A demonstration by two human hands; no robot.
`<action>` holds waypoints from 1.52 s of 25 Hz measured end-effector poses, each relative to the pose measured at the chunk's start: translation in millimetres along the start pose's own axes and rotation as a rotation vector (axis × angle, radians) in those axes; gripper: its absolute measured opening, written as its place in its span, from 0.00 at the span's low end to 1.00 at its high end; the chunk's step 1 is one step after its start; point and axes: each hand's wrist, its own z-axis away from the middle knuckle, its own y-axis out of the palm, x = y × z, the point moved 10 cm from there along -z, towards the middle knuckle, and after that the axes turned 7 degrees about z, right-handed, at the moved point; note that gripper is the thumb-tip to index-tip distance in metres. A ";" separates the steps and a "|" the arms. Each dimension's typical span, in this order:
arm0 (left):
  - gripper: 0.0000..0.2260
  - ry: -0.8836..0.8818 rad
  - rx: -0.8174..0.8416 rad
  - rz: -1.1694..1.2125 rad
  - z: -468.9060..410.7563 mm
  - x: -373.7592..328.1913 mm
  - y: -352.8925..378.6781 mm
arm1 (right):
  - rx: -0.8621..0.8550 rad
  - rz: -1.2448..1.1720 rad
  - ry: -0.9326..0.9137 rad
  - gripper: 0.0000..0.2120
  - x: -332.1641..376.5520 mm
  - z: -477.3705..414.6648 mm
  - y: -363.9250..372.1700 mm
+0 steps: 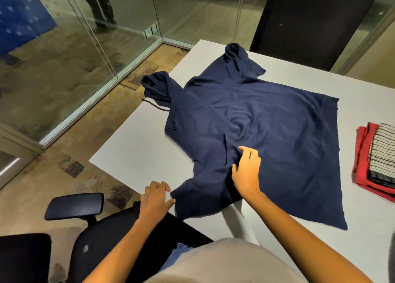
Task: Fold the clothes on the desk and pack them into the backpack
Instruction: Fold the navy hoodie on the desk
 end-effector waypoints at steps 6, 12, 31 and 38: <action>0.06 -0.052 -0.010 0.444 -5.2 -25.7 -5.2 | 0.255 -0.207 -0.353 0.21 41.8 55.0 45.3; 0.08 -0.007 0.122 1.036 -9.5 -97.7 -35.7 | 0.430 -0.399 -0.223 0.21 59.7 68.2 50.6; 0.14 0.147 -0.357 0.617 -31.0 -120.8 -15.8 | -0.677 -0.616 0.750 0.15 -223.4 41.2 -175.5; 0.13 -0.228 -0.462 1.060 -14.1 -85.4 -24.6 | -0.352 -0.590 1.024 0.09 -272.9 77.4 -115.8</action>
